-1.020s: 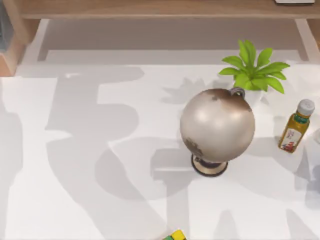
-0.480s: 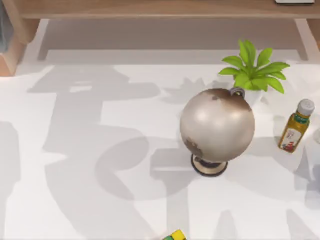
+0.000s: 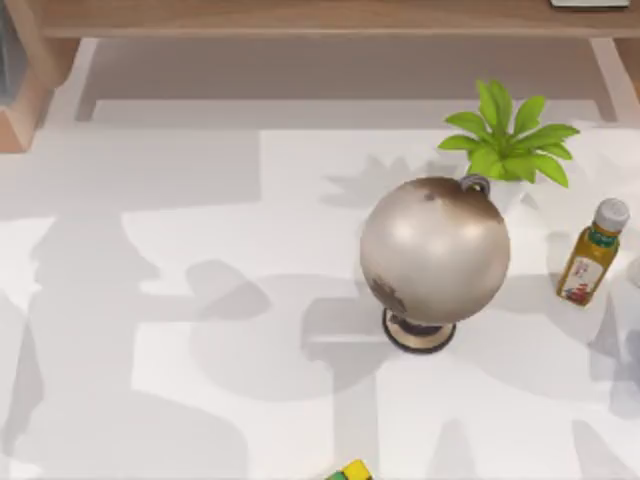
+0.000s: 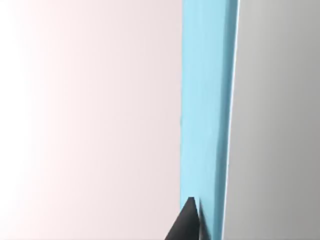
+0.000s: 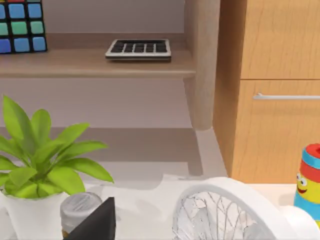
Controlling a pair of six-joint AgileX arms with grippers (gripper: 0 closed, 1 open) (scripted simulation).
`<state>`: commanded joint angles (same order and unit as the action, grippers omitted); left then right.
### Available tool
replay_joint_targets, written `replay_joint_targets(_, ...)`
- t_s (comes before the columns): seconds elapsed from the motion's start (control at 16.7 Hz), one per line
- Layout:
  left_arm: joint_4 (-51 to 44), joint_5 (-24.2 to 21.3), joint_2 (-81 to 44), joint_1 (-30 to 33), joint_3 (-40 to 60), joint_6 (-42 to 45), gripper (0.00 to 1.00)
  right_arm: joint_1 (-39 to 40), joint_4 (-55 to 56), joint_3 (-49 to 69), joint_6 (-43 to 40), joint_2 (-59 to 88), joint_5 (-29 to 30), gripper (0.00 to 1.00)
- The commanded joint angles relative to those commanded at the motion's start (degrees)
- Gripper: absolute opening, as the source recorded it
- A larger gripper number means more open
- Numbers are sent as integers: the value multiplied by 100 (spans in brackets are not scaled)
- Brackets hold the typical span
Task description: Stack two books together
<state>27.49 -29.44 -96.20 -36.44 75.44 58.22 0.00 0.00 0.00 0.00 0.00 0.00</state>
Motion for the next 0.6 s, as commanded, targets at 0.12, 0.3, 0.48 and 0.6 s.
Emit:
replay_joint_targets(0.12, -111, -202, 163, -297, -368, 1204, 0, 0, 0, 0, 0, 0, 0, 100)
replay_joint_targets(0.3, -285, -465, 270, -633, -1024, 2740, 0, 0, 0, 0, 0, 0, 0, 100)
replay_joint_targets(0.48, -461, -677, 219, -813, -1750, 3995, 0, 0, 0, 0, 0, 0, 0, 100)
replay_joint_targets(0.6, -573, -788, 100, -859, -2232, 4693, 0, 0, 0, 0, 0, 0, 0, 100)
